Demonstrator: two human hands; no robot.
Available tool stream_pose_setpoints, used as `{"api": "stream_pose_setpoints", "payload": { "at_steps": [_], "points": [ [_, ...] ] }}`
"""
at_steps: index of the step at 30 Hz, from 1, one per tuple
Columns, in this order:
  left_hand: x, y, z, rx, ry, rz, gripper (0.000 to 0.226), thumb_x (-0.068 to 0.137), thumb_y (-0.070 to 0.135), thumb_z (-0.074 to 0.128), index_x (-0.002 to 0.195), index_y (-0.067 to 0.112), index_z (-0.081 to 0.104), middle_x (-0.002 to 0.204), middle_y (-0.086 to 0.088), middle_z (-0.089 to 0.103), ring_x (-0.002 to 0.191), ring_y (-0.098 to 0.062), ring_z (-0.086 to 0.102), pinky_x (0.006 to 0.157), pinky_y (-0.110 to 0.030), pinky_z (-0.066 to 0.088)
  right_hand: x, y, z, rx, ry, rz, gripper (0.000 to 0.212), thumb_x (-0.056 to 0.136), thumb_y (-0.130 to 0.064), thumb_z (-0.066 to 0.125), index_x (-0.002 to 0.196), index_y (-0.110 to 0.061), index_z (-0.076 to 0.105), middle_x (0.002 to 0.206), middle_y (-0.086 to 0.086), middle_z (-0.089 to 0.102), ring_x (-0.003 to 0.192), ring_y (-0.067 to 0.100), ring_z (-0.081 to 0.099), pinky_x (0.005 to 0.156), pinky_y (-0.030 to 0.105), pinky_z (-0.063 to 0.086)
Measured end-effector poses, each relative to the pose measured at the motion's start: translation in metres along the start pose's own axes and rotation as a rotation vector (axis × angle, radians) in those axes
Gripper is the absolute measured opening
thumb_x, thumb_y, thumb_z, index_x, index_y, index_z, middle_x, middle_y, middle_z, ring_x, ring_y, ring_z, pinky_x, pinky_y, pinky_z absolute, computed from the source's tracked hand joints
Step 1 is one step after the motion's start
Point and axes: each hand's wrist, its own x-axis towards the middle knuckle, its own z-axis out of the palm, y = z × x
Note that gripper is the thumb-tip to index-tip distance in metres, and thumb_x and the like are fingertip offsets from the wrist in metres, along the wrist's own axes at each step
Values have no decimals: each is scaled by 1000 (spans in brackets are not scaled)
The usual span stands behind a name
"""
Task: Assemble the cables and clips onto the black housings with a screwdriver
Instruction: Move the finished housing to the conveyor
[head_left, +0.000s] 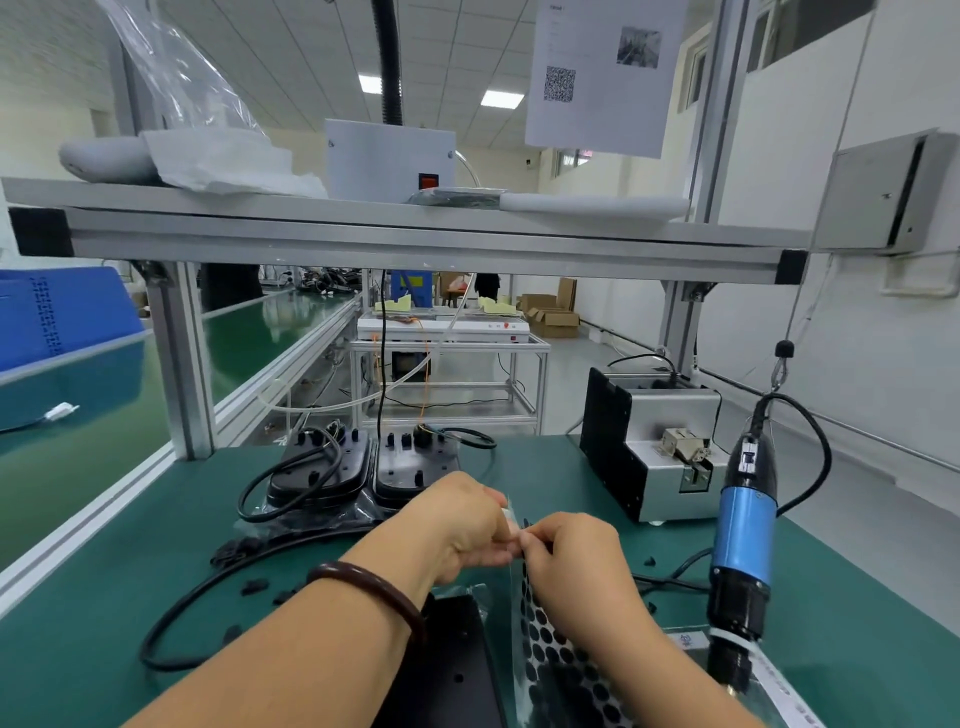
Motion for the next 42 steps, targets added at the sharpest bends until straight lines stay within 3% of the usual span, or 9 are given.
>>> {"api": "stream_pose_setpoints", "payload": {
  "at_steps": [3,8,16,21,26,29,31,36,42],
  "points": [
    [-3,1,2,5,28,11,29,85,-19,49,89,10,51,98,-24,64,60,-20,66,60,-28,59,2,-2,0,-16,14,15,20,95,-25,54,84,-16,68,78,-1,66,66,11,55,58,20,42],
    [-6,3,4,8,46,28,27,84,-19,48,80,6,53,86,-19,65,65,-23,67,69,-34,60,1,-3,-1,-40,9,25,19,94,-25,53,79,-17,62,70,-5,59,55,5,48,44,12,33],
    [-10,4,7,-74,59,18,24,82,-21,51,79,3,55,83,-17,64,69,-24,68,61,-33,59,-1,-7,-3,-59,34,15,19,91,-21,50,75,-12,55,74,0,57,63,12,49,49,20,35],
    [-12,5,2,-114,38,-21,28,84,-21,49,86,6,52,101,-23,61,75,-27,66,66,-34,58,0,0,-6,150,40,69,23,87,-17,58,64,-17,57,64,-3,59,55,8,48,49,16,38],
    [-13,5,-5,-125,67,-30,25,87,-18,50,90,6,52,91,-20,63,68,-23,66,50,-27,56,3,10,-4,630,9,237,22,85,-4,59,63,-4,66,70,17,70,65,25,62,76,50,56],
    [-12,3,-8,70,170,24,22,88,-10,54,103,5,57,110,-23,63,81,-25,65,65,-31,60,6,15,-6,714,29,247,25,87,-5,61,63,-5,68,72,18,70,68,29,65,78,49,56],
    [-14,2,-9,387,313,142,32,90,0,55,121,7,56,122,-14,60,97,-24,60,80,-30,54,6,16,-6,635,70,214,23,87,-12,62,64,-8,68,70,14,70,62,24,60,67,42,56],
    [-38,-4,5,374,222,348,39,94,4,43,125,26,47,111,13,60,85,-1,57,52,-11,43,2,6,-7,346,214,83,24,86,-20,61,62,-18,63,51,-7,56,47,2,46,46,14,38],
    [-47,-12,15,289,149,337,49,93,3,40,137,26,37,117,17,59,66,-5,55,48,-15,42,-8,-8,-10,251,234,-85,23,90,-18,58,71,-12,70,59,-2,61,60,14,54,59,35,48]
  ]
}}
